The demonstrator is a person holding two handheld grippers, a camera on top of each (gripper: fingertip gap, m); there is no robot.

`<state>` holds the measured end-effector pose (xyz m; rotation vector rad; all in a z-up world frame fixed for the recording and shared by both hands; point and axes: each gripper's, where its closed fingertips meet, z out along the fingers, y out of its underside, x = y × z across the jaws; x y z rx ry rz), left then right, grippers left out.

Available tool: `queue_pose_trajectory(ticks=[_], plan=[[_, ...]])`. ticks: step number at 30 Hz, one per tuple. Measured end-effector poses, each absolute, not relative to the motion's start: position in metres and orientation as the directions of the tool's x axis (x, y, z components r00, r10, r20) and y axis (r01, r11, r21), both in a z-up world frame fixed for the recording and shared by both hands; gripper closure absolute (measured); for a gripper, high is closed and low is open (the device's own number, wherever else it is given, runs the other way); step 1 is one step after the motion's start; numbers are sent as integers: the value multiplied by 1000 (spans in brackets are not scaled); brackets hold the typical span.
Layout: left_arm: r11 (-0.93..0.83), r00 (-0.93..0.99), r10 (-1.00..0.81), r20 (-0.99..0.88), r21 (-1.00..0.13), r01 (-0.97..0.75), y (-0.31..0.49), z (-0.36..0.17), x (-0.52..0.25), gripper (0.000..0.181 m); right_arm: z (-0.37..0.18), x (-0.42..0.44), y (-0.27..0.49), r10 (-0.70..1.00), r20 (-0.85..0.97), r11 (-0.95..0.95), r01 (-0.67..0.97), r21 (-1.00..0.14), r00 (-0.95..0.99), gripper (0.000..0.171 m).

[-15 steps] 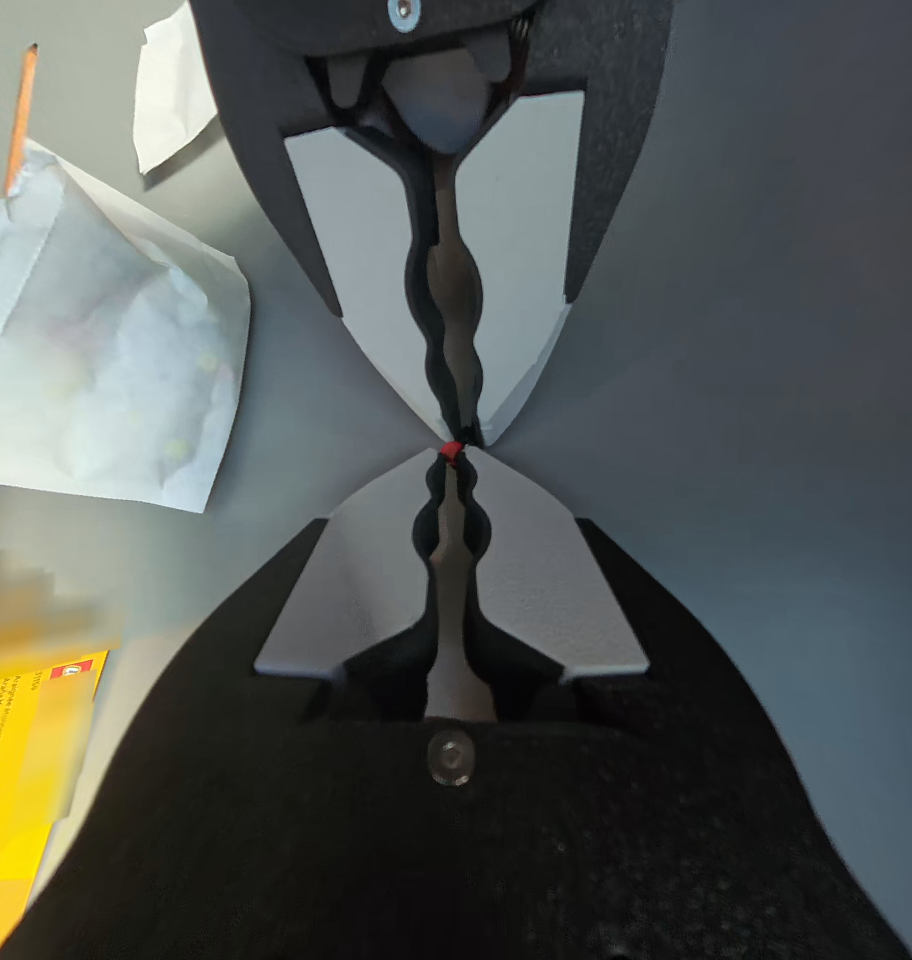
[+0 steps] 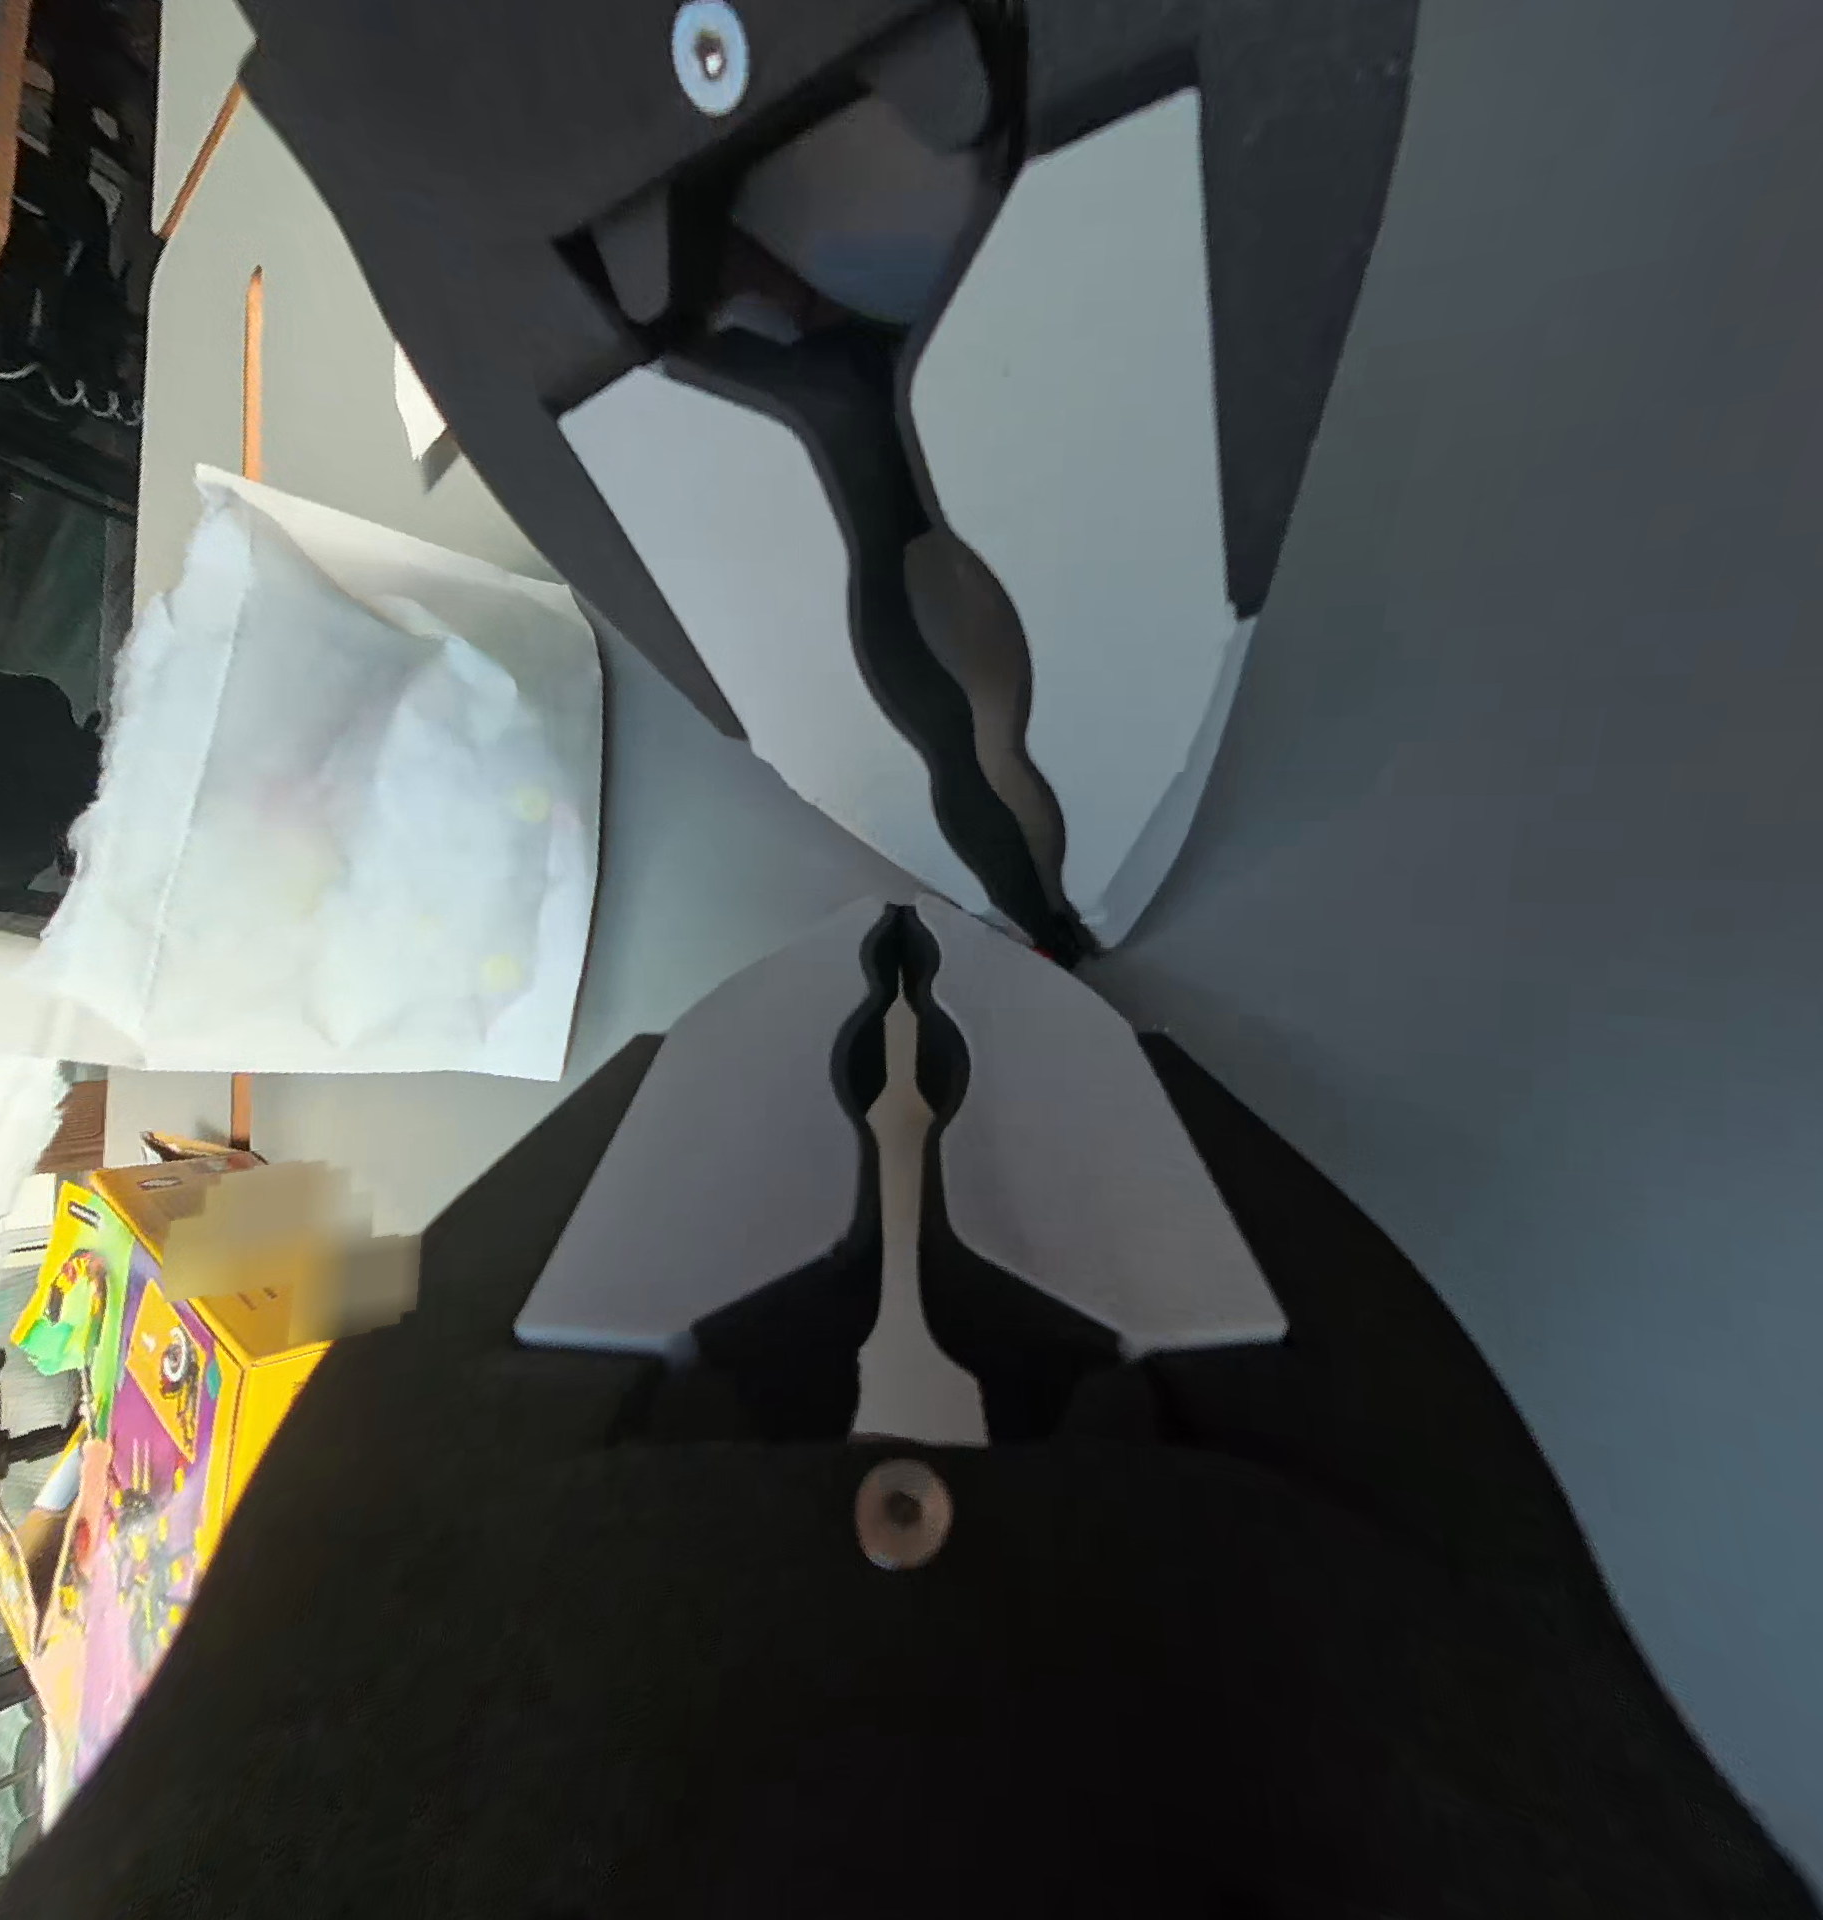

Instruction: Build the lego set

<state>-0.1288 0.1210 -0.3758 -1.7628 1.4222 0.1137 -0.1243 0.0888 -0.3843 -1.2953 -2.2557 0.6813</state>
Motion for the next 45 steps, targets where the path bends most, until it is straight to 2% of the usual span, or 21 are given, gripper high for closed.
queue_pose_trajectory(ticks=[3, 4, 6, 9, 12, 19, 22, 29, 38, 45], plan=[[-25, 414, -798, -438, -662, -749, 108, -356, -136, 181, -384, -124, 89, 896, 118, 397, 656, -642, -428, 163], [8, 386, -800, -460, -651, -759, 102, -353, -139, 181, -384, -123, 89, 896, 107, 393, 659, -641, -430, 163], [95, 271, -795, -543, -551, -829, 91, -360, -139, 181, -384, -124, 89, 892, 94, 397, 666, -632, -443, 163], [148, 203, -780, -592, -490, -859, 87, -371, -135, 181, -384, -123, 89, 897, 77, 379, 669, -639, -435, 163], [165, 180, -766, -618, -459, -873, 87, -378, -134, 181, -384, -123, 89, 900, 76, 375, 672, -638, -430, 163], [180, 188, -751, -632, -470, -864, 90, -376, -129, 181, -384, -123, 89, 898, 74, 378, 676, -633, -433, 164], [108, 243, -813, -529, -547, -830, 94, -376, -133, 174, -384, -123, 88, 893, 86, 392, 670, -630, -442, 163], [-43, 198, -967, -162, -661, -749, 92, -381, -127, 167, -384, -124, 88, 870, 134, 449, 648, -615, -475, 164], [-179, 235, -972, 24, -725, -665, 87, -380, -124, 173, -384, -124, 86, 849, 159, 485, 625, -611, -503, 164], [-290, 271, -951, 146, -725, -625, 85, -376, -124, 175, -384, -125, 84, 851, 169, 489, 630, -603, -498, 164]])
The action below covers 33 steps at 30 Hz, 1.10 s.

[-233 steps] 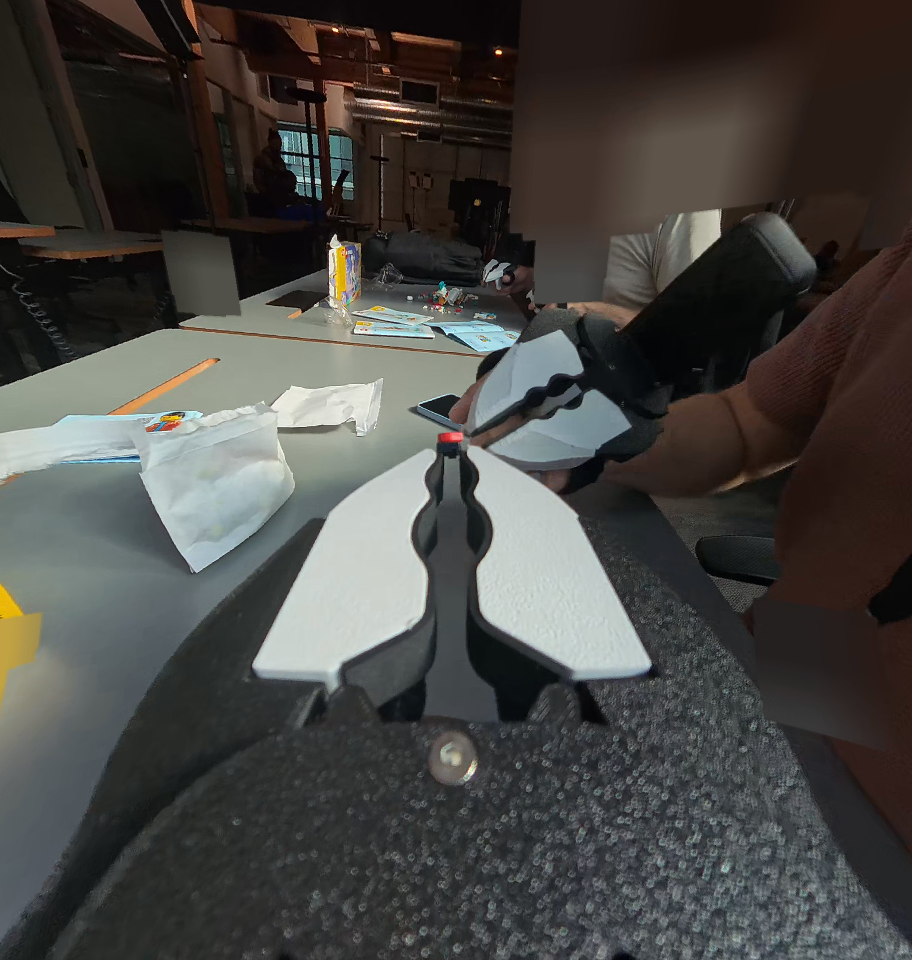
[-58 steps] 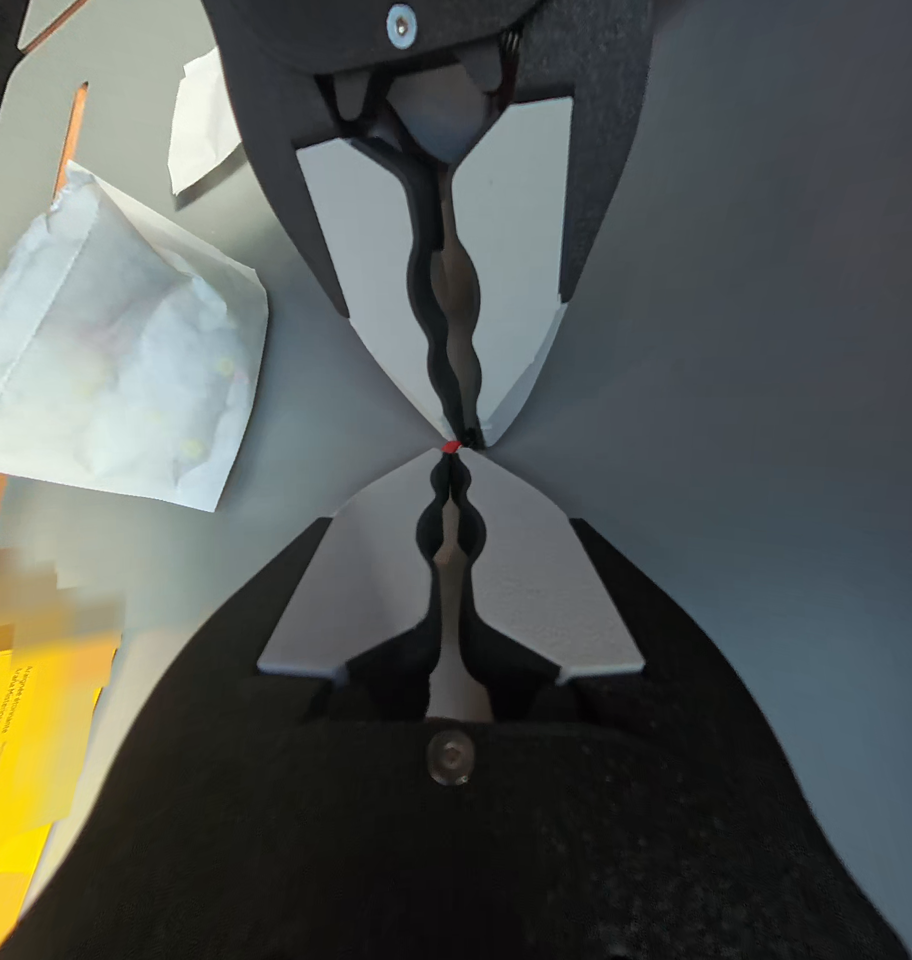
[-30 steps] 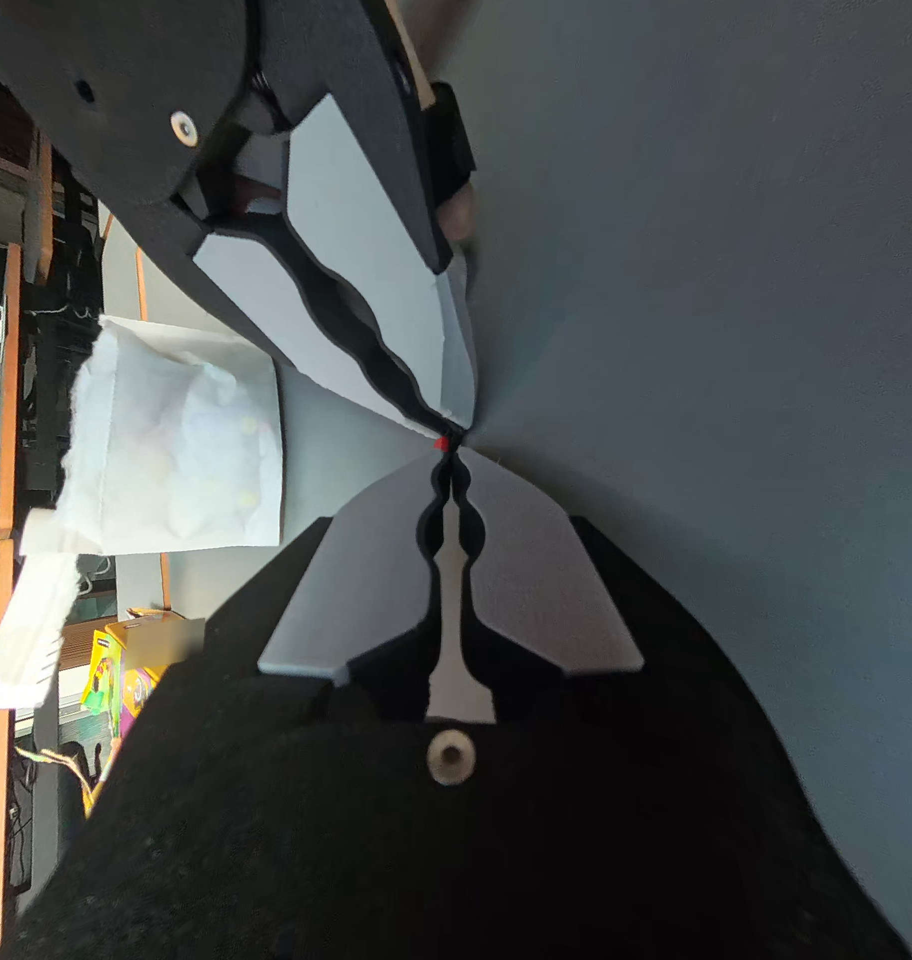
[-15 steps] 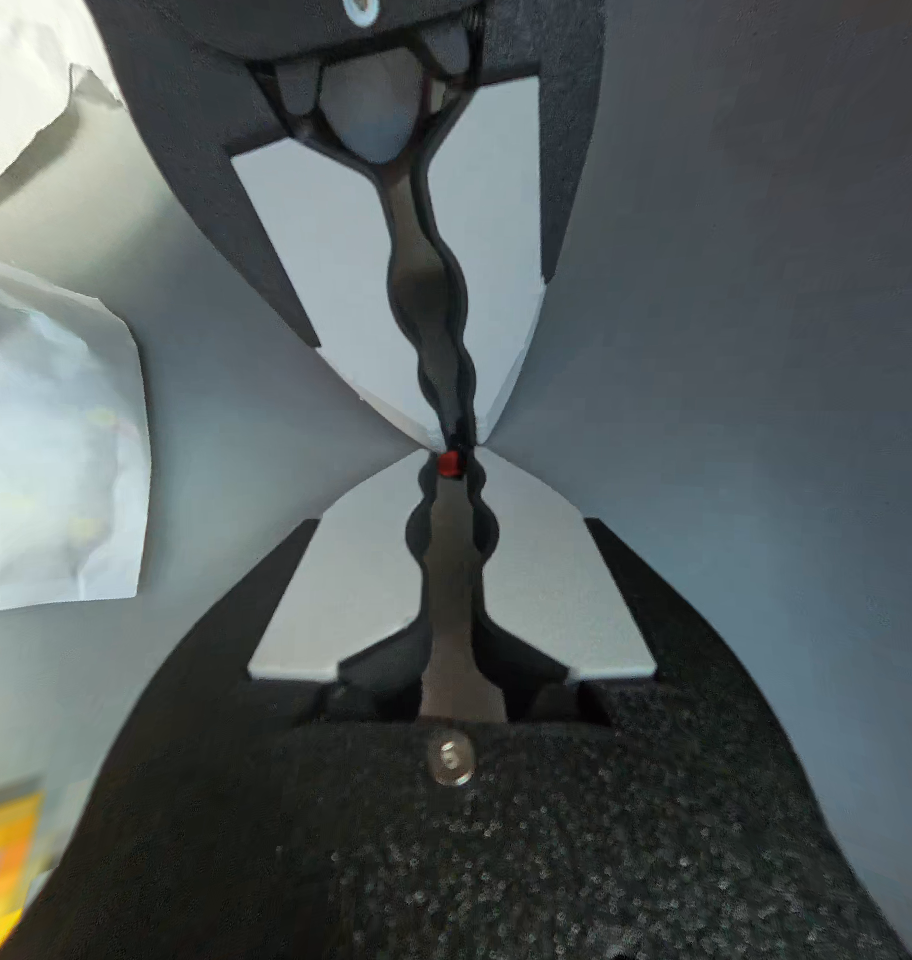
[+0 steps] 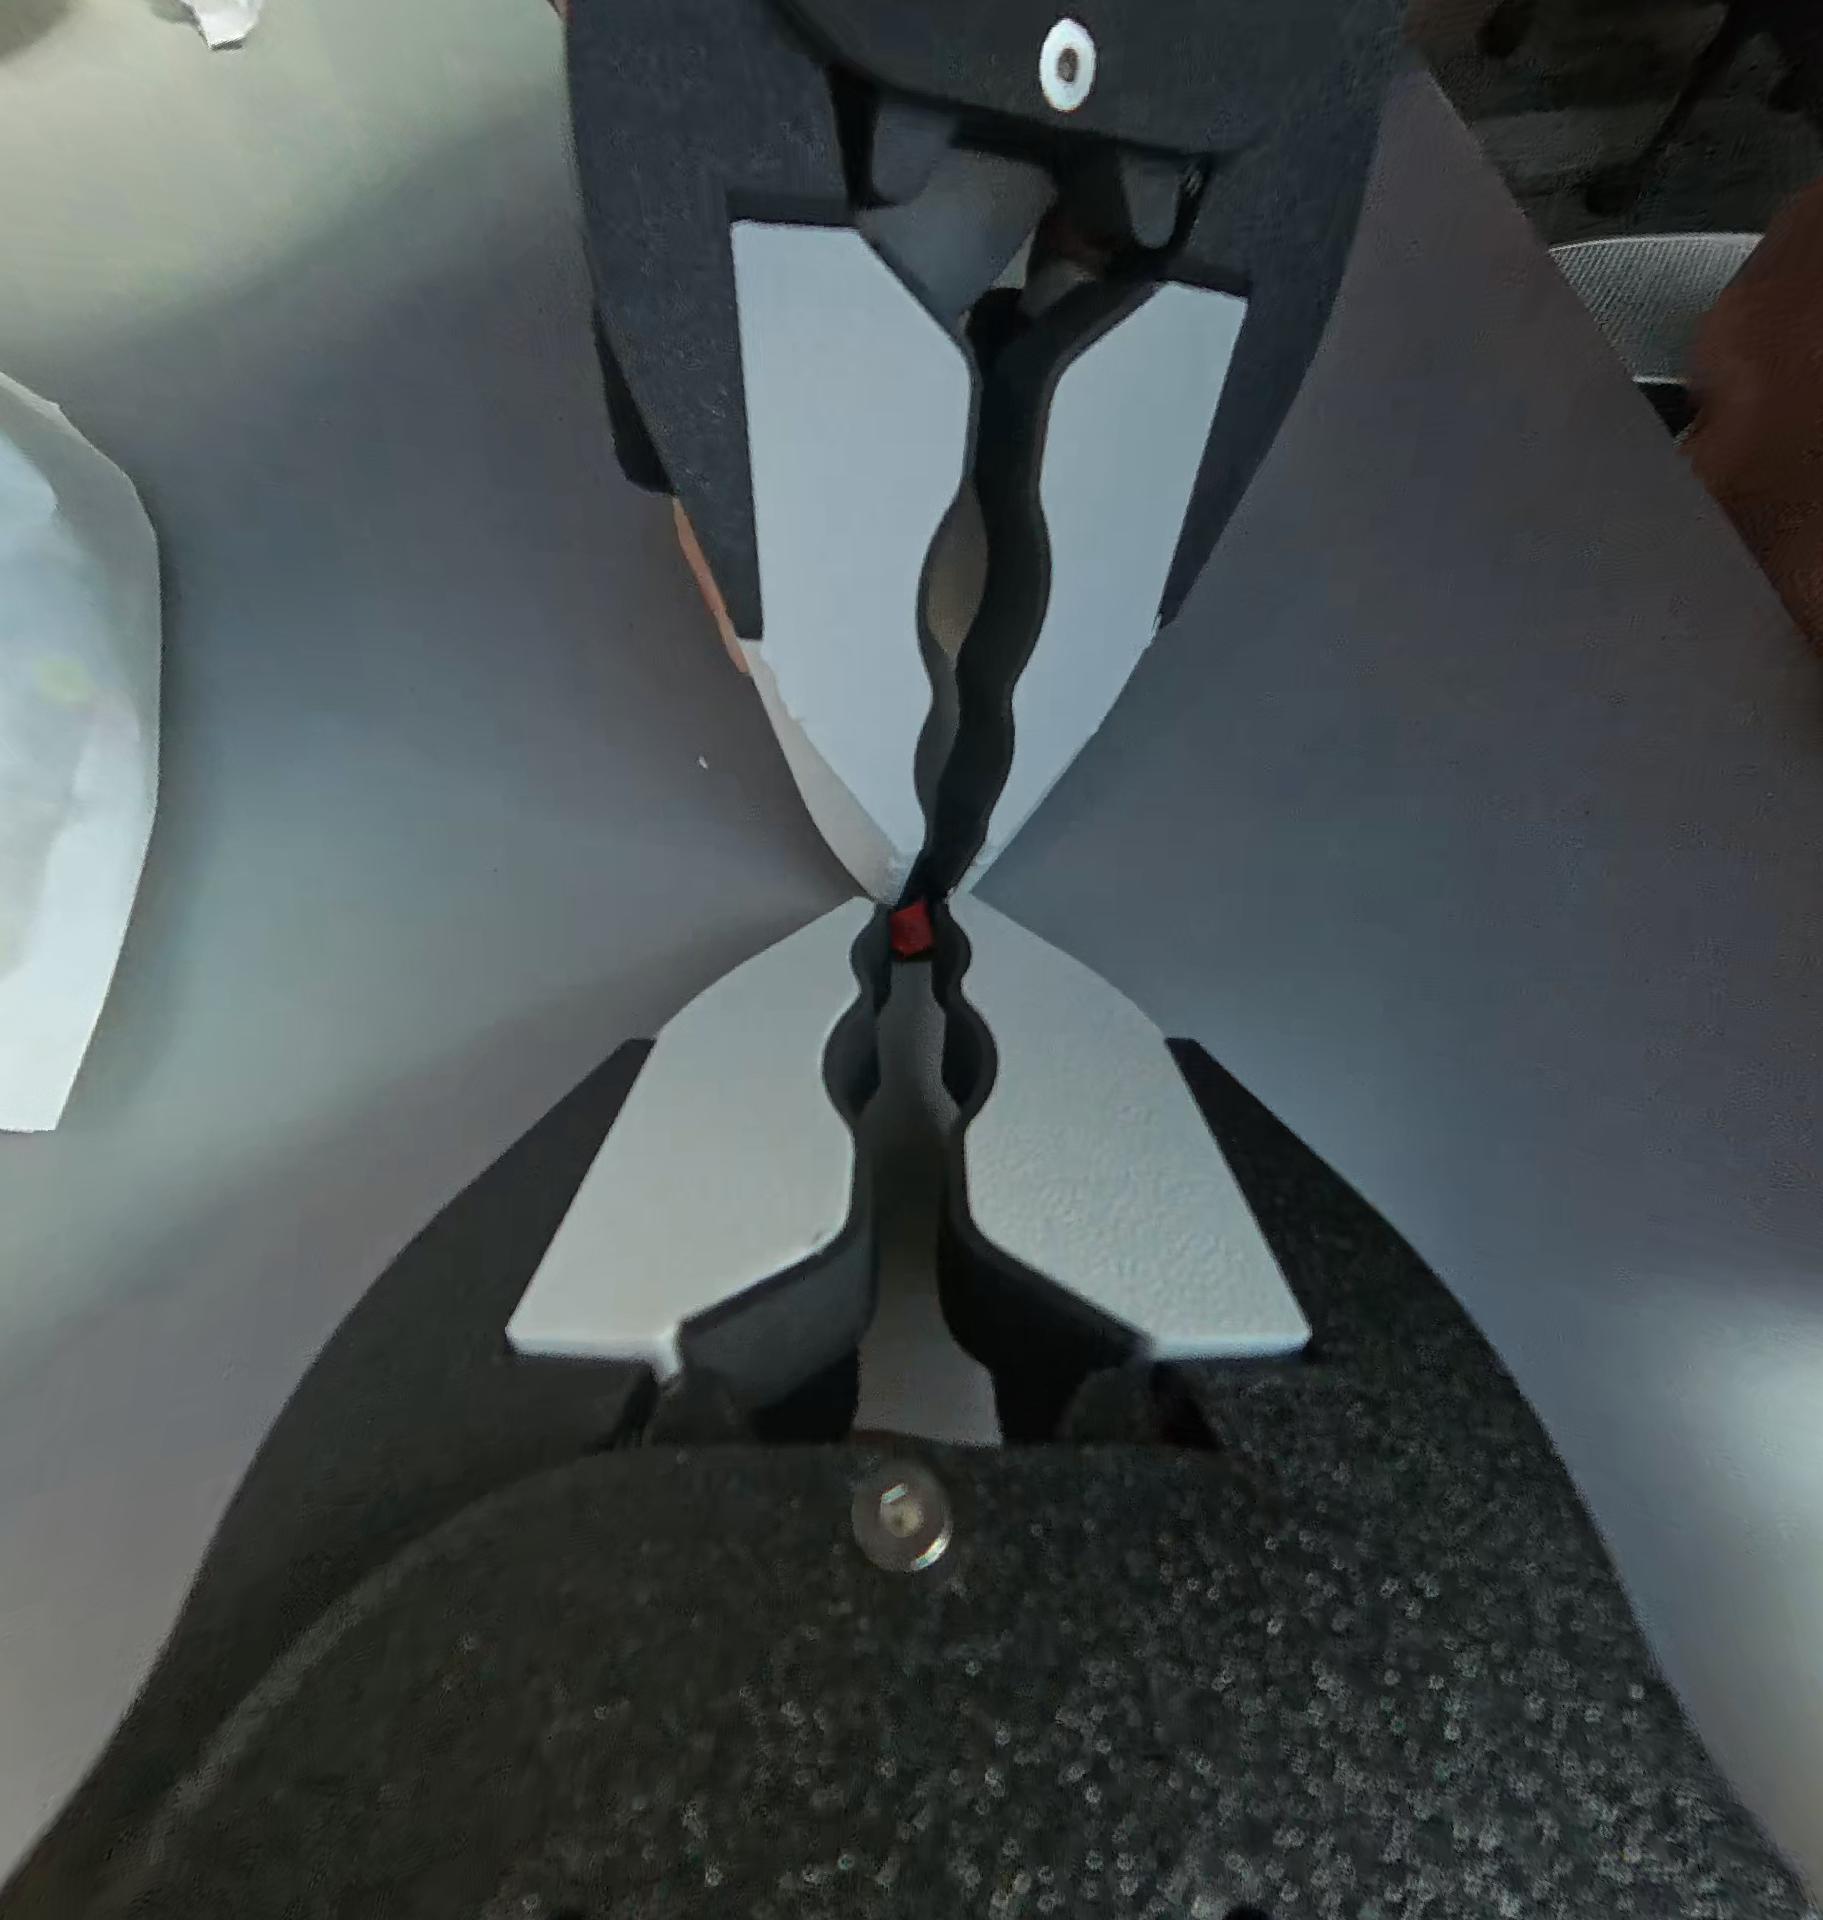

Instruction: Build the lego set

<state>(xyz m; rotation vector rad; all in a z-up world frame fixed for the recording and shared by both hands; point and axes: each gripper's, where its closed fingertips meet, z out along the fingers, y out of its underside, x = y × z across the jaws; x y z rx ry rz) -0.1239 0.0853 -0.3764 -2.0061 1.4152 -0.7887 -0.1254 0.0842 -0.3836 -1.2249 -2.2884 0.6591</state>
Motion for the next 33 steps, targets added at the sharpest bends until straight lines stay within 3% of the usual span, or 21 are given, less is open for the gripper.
queue_pose_trajectory(ticks=[10, 21, 24, 30, 33], plan=[[-435, 408, -885, 226, -716, -546, 88, -373, -120, 175, -383, -127, 85, 842, 232, 515, 596, -617, -487, 164], [-437, 477, -860, 183, -745, -504, 89, -367, -123, 176, -382, -127, 86, 854, 208, 488, 596, -637, -477, 164], [-417, 527, -815, 241, -876, -244, 111, -318, -128, 181, -383, -127, 86, 856, 196, 480, 597, -643, -478, 164], [-388, 566, -823, 56, -783, -486, 101, -341, -138, 180, -382, -130, 89, 886, 165, 423, 611, -670, -433, 164], [-358, 629, -774, -63, -777, -518, 94, -349, -147, 161, -366, -134, 96, 910, 181, 374, 554, -743, -372, 165]])
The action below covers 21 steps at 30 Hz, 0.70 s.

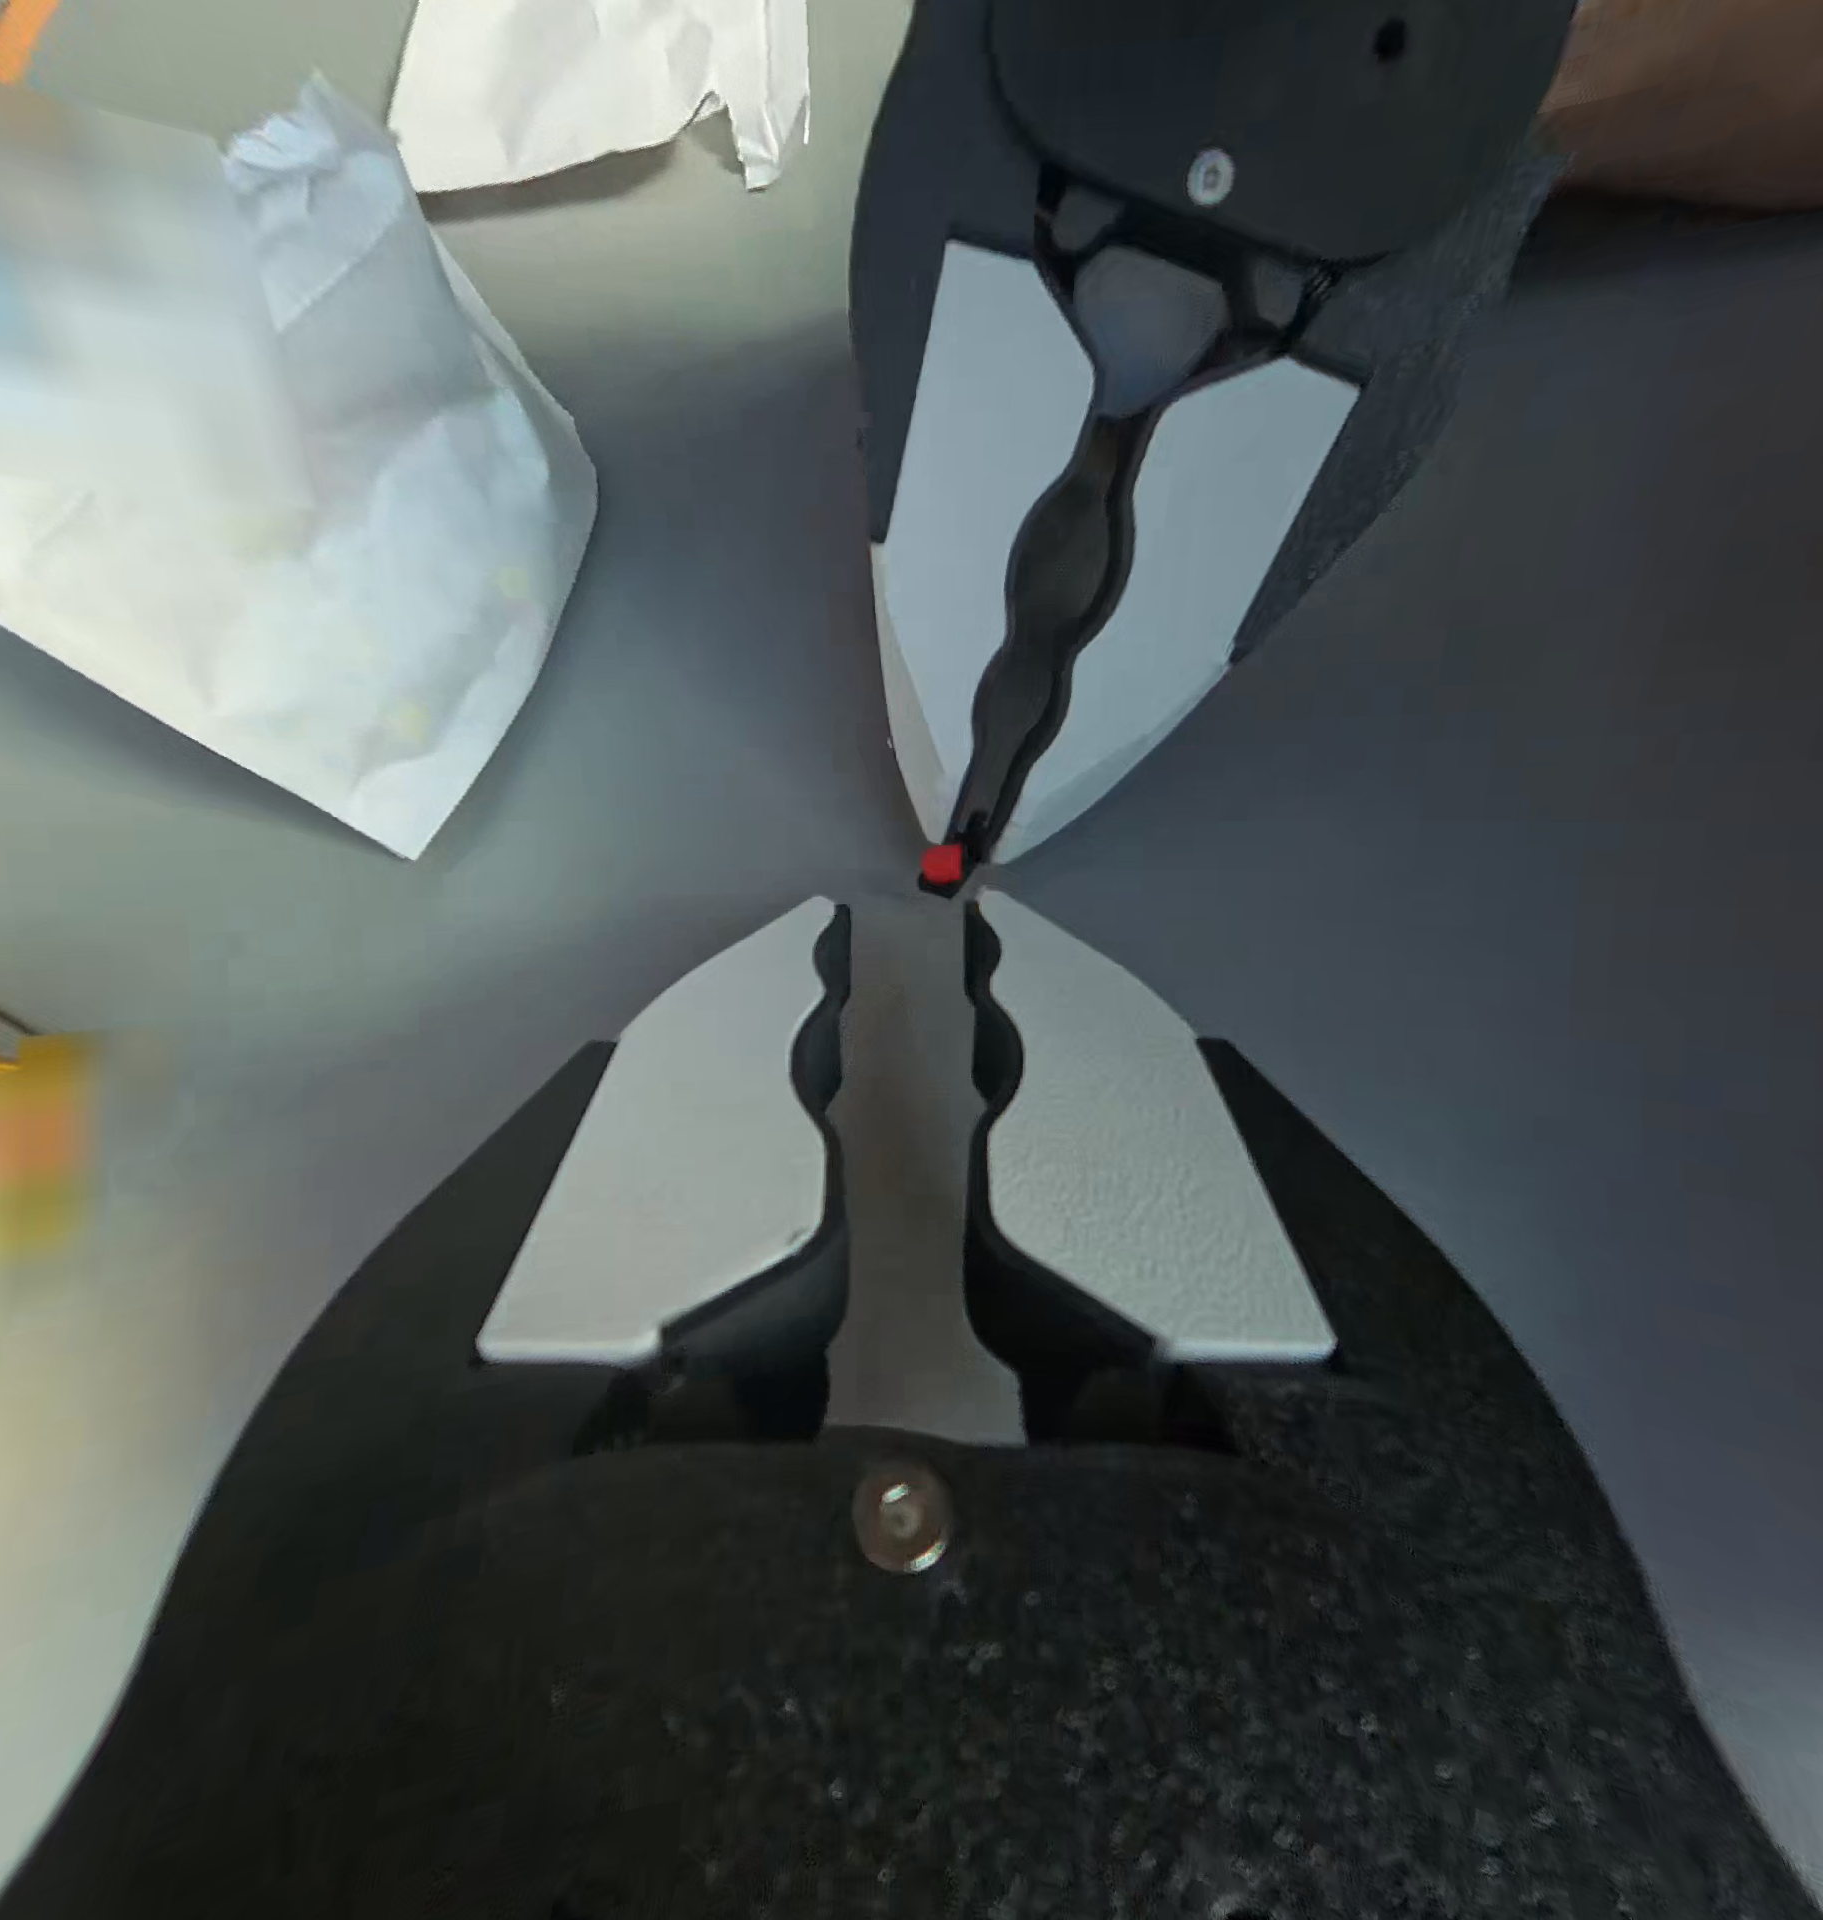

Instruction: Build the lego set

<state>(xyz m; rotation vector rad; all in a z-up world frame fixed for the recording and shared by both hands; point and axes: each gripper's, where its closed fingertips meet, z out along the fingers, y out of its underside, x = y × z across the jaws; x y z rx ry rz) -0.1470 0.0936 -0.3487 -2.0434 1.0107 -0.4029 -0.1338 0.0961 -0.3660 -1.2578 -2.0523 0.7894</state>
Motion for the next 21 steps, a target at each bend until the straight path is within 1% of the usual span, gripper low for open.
queue_pose_trajectory(ticks=[2, 4, 6, 7, 8, 9, 11, 13, 15, 16, 19, 21], plan=[[-295, 716, -687, -124, -853, -431, 95, -332, -152, 157, -329, -138, 106, 943, 161, 281, 438, -854, -291, 165], [-233, 762, -645, -62, -933, -273, 91, -307, -147, 155, -283, -137, 113, 957, 209, 257, 251, -933, -202, 165], [-147, 746, -660, 92, -989, -8, 86, -266, -138, 155, -239, -131, 111, 957, 265, 272, 46, -961, -117, 165], [-88, 722, -675, 151, -988, 124, 84, -241, -138, 157, -221, -127, 104, 954, 278, 275, -42, -961, -113, 165], [-18, 707, -687, 167, -977, 213, 83, -219, -139, 158, -207, -124, 95, 951, 286, 274, -110, -955, -117, 165], [48, 701, -698, 145, -967, 249, 81, -202, -139, 162, -198, -121, 86, 947, 293, 270, -161, -949, -135, 165], [106, 684, -725, 82, -968, 229, 79, -185, -129, 164, -188, -120, 77, 940, 319, 289, -211, -934, -123, 165], [124, 642, -766, 40, -970, 208, 76, -176, -115, 165, -186, -121, 71, 944, 290, 254, -219, -942, -155, 165], [141, 620, -784, 4, -973, 185, 74, -172, -109, 164, -177, -116, 71, 954, 249, 201, -262, -944, -165, 165], [149, 598, -801, -10, -972, 184, 71, -169, -106, 164, -175, -115, 73, 960, 219, 171, -258, -951, -173, 165], [157, 572, -819, -43, -976, 152, 70, -169, -99, 163, -171, -114, 70, 956, 226, 174, -256, -951, -189, 165], [162, 548, -835, -51, -975, 155, 68, -165, -97, 167, -170, -115, 65, 950, 225, 170, -247, -954, -217, 165]])
